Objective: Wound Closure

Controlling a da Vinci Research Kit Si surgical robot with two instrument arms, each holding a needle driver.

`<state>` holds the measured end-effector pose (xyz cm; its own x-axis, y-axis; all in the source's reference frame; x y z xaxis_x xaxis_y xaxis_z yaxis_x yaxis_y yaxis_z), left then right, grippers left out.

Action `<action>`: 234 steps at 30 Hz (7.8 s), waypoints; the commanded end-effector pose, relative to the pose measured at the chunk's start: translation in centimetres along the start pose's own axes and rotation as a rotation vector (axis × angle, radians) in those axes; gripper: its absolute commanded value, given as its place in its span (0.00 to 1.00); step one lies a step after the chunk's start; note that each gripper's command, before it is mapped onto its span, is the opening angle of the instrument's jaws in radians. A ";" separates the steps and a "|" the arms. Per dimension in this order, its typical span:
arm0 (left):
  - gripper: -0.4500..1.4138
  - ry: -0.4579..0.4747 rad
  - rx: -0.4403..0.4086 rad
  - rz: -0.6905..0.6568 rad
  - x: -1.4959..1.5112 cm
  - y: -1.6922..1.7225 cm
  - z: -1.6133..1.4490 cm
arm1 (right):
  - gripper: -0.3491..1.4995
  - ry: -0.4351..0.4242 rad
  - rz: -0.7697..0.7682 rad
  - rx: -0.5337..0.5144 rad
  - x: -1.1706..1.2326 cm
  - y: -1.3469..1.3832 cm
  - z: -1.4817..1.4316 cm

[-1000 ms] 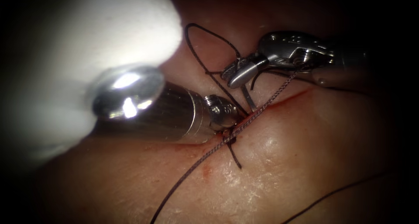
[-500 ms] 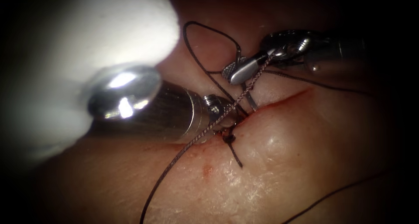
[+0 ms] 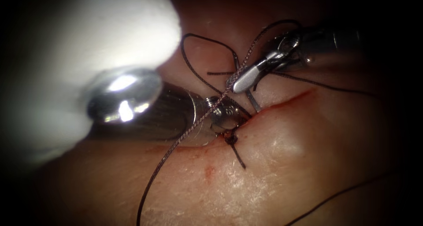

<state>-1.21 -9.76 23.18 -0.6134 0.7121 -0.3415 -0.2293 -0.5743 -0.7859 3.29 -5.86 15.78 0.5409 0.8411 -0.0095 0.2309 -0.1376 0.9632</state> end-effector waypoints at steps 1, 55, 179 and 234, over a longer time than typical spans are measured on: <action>0.51 0.001 -0.004 0.000 -0.05 0.03 0.12 | 0.00 -0.002 0.016 -0.001 0.01 0.08 0.06; 0.51 -0.005 0.000 0.001 -0.08 0.11 0.16 | 0.41 0.036 0.264 0.053 -0.93 -0.14 -0.03; 0.00 0.715 -0.286 0.093 0.65 1.72 -0.05 | 0.87 0.418 -0.591 -0.502 -1.70 -1.56 -1.21; 0.00 0.229 0.447 0.562 1.24 1.18 -3.16 | 0.88 0.288 -0.710 -0.433 -1.75 -1.58 -0.55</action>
<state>0.16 -8.35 20.18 -0.5753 0.2931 -0.7637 -0.2376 -0.9532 -0.1868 1.47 -6.75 14.38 0.1493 0.7579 -0.6351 0.0711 0.6324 0.7714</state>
